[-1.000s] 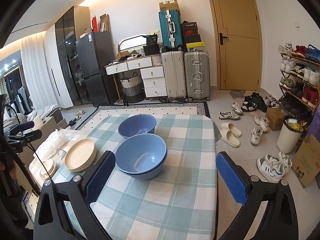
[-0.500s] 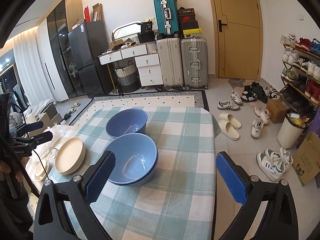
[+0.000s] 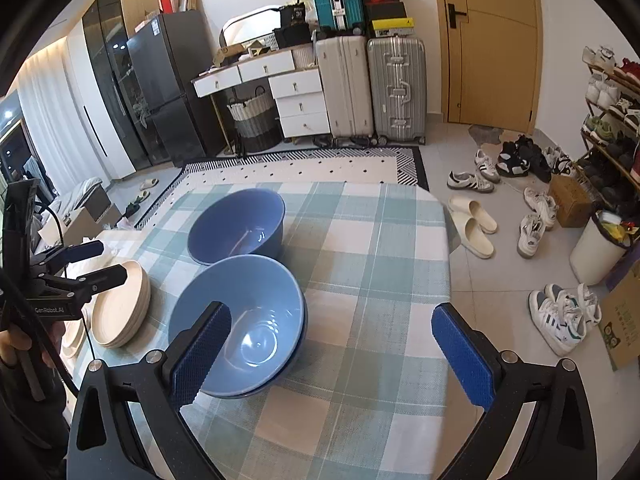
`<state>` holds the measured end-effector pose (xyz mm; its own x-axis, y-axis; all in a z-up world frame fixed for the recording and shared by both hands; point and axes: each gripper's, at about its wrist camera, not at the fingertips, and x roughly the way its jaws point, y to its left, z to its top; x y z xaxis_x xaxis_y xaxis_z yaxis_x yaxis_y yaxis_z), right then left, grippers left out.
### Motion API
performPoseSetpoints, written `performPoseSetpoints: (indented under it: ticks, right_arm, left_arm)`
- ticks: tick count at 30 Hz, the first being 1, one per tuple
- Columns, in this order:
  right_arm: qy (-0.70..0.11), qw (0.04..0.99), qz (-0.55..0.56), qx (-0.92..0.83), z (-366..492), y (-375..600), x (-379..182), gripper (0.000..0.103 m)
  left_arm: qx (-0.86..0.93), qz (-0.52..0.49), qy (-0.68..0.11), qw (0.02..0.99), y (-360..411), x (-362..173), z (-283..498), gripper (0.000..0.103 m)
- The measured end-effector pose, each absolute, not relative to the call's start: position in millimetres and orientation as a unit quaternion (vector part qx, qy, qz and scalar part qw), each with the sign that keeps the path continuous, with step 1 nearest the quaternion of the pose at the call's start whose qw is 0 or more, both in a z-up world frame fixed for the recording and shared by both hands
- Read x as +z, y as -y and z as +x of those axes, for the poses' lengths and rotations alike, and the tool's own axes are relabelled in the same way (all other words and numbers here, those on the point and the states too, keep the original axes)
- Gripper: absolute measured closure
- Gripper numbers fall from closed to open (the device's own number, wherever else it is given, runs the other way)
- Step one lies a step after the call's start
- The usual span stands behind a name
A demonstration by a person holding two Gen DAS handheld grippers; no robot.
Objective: Organize plates and bowls
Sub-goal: 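Move both tools toward the rim of the nested blue bowls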
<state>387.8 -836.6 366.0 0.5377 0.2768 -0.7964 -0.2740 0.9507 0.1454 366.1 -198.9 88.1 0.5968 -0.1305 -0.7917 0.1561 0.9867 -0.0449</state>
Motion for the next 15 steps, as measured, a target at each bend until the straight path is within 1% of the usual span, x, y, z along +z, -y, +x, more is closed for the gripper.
performPoseSetpoints:
  ticks: [8, 12, 15]
  right_arm:
    - [-0.487, 0.856, 0.013, 0.173, 412.4, 824.5, 321.7, 0.001]
    - [-0.498, 0.848, 0.009, 0.179, 418.5, 814.6, 305.3, 0.001]
    - [-0.506, 0.843, 0.008, 0.181, 424.0, 808.0, 293.1, 0.001]
  left_arm:
    - [-0.092, 0.014, -0.473, 0.876, 210.3, 34.9, 394.8, 0.003]
    - [-0.097, 0.01, -0.485, 0.869, 215.6, 14.8, 404.3, 0.005]
    - [-0.104, 0.006, -0.493, 0.864, 220.2, 0.3, 410.6, 0.009]
